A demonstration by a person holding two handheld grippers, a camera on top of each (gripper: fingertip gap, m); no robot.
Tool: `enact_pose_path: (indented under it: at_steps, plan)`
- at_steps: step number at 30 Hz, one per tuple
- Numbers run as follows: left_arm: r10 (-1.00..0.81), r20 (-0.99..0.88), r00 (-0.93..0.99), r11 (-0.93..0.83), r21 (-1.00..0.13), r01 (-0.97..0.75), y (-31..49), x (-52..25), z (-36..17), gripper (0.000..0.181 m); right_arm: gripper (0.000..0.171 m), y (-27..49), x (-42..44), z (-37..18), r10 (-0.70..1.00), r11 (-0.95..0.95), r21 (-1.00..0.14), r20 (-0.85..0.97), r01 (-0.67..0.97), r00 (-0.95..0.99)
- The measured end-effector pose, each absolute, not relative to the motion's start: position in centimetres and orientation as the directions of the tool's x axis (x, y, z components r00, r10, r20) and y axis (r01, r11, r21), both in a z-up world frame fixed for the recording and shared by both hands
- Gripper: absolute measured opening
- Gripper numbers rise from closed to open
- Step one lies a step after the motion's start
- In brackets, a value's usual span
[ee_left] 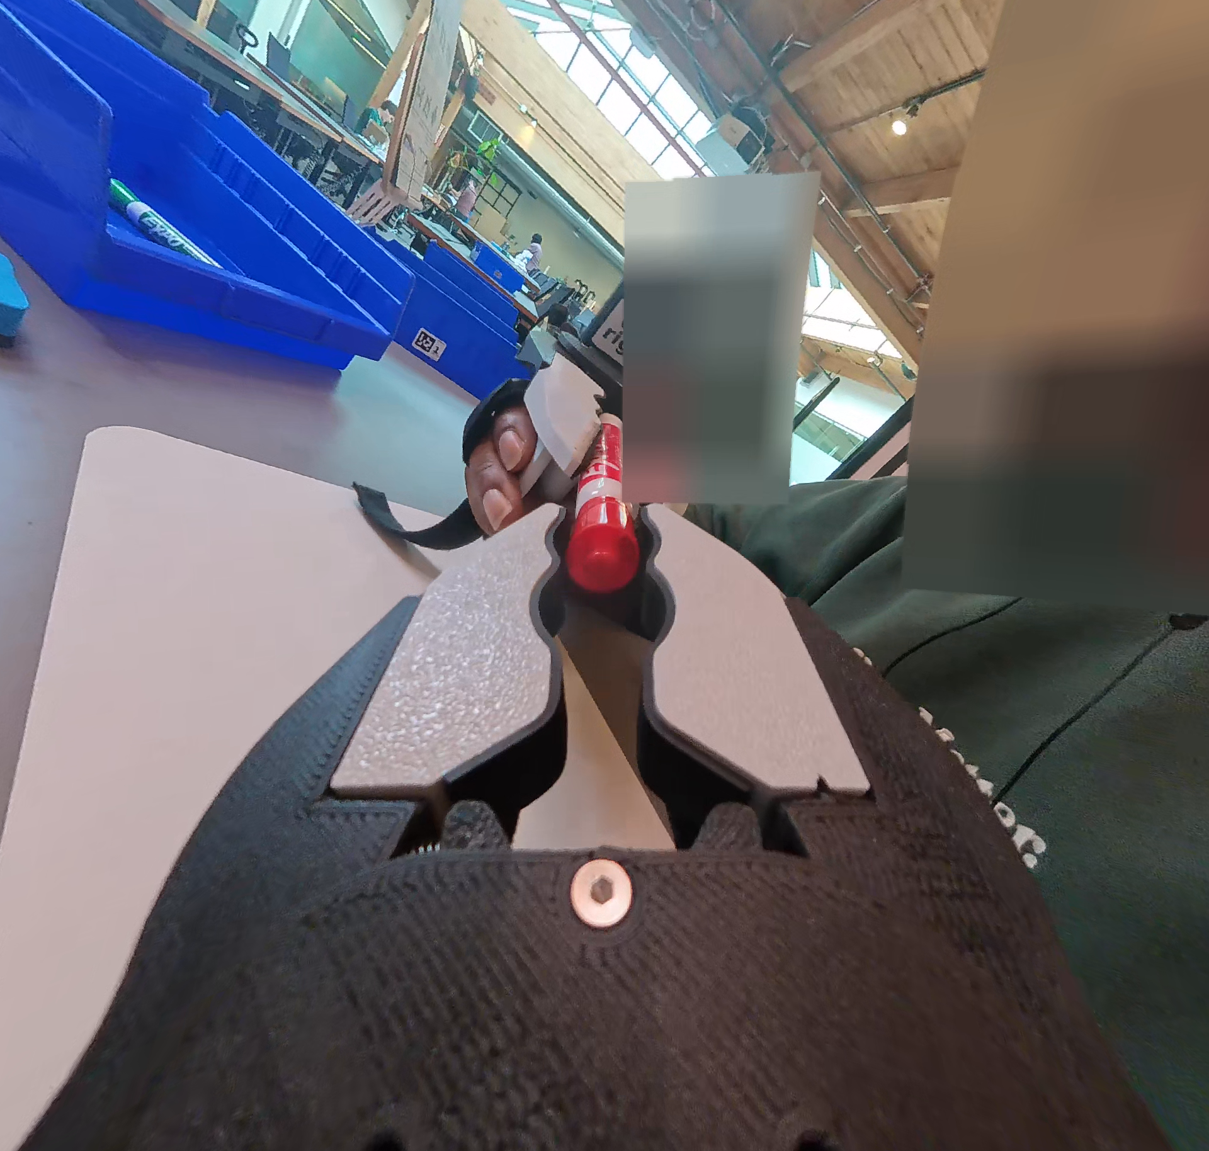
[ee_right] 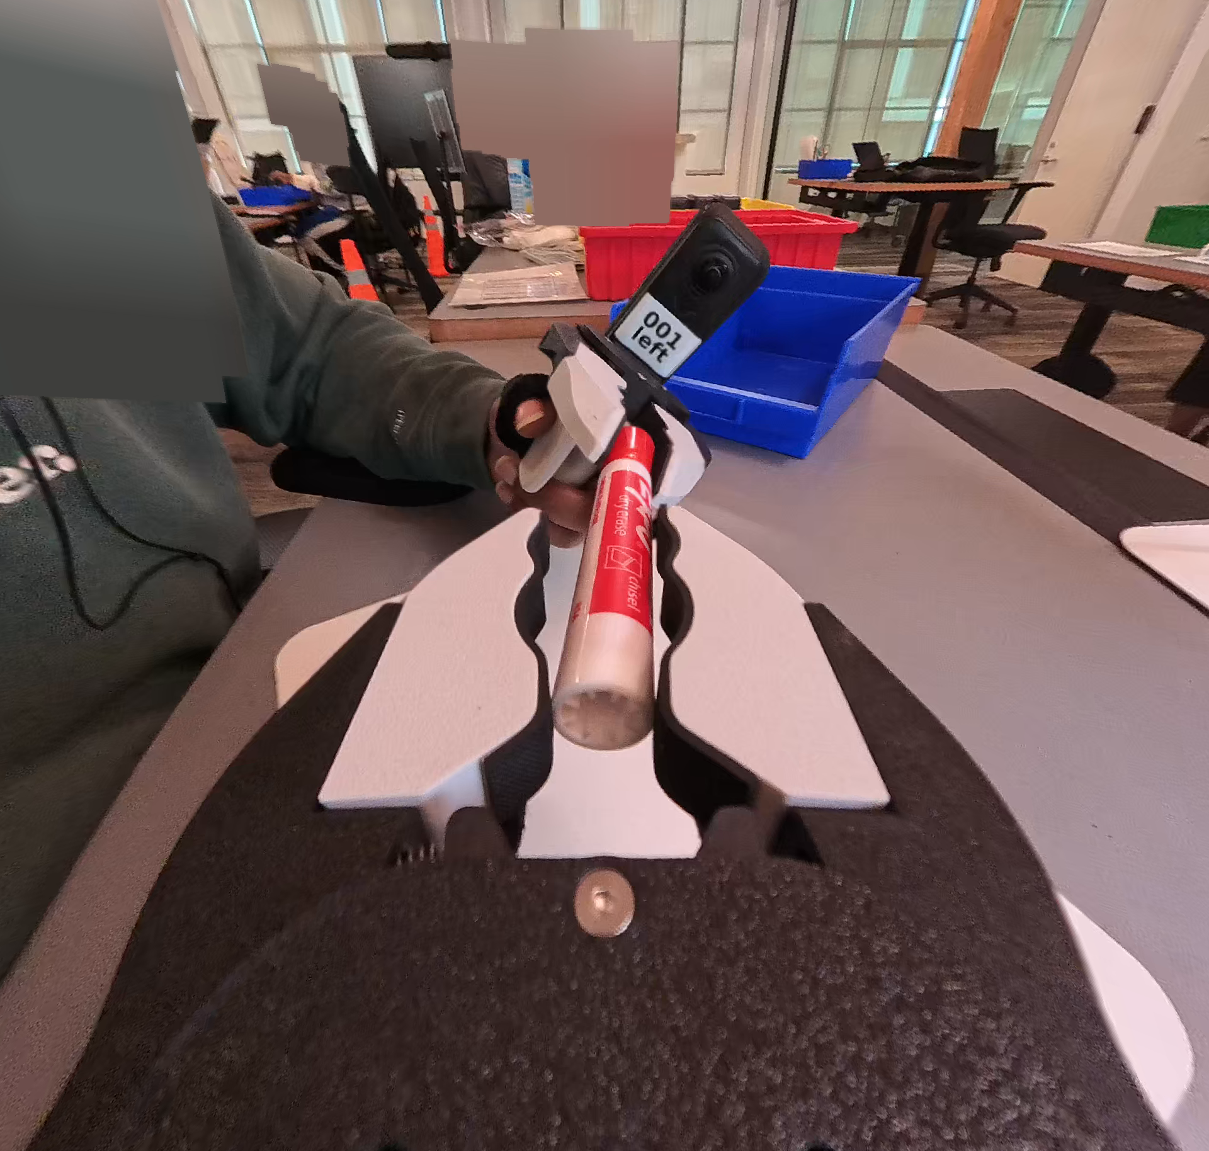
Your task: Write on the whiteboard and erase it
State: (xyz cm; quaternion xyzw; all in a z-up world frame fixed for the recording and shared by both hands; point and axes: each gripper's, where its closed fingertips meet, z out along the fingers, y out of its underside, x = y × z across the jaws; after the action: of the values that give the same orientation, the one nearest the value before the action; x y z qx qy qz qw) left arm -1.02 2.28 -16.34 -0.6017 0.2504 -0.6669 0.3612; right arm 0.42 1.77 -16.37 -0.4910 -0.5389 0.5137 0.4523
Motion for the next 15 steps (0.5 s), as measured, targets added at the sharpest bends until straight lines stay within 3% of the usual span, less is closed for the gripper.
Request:
enact_pose_path:
  at_steps: [7,15]
  plan:
    - [-0.690,0.719,-0.082,-0.706,-0.642,0.299,3.2,-1.4,-16.0,0.020,0.040,2.9,-0.3,-17.1,0.988,0.143,-0.982,0.148,0.123,0.035]
    - [-0.680,0.730,-0.072,-0.717,-0.641,0.273,2.0,0.2,-16.6,0.019,0.044,2.8,-1.0,-18.1,0.979,0.181,-0.969,0.194,0.171,0.061]
